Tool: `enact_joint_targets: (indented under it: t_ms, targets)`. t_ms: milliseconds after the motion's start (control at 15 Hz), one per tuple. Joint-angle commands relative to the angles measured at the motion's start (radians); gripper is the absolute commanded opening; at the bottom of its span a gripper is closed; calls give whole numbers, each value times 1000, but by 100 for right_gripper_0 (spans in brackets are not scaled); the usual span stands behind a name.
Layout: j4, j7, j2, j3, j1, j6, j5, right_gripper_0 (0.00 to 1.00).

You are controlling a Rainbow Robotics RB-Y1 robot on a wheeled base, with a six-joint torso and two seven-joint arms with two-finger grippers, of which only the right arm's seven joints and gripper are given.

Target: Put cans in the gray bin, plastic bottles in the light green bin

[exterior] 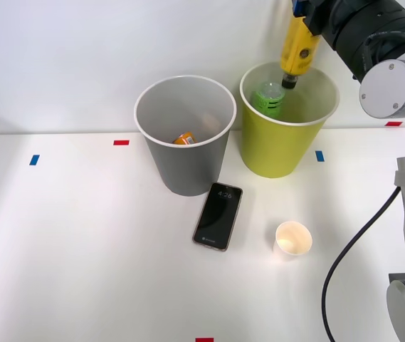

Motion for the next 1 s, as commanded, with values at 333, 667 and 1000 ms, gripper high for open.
enact_joint_targets:
  t_ms: [333,667,1000]
  targets:
    - [0,8,2,19,6,-21,-38,100]
    - [-216,14,1,117,250,-108,-87,100]
    - [-497,16,-13,177,610,-246,-114,100]
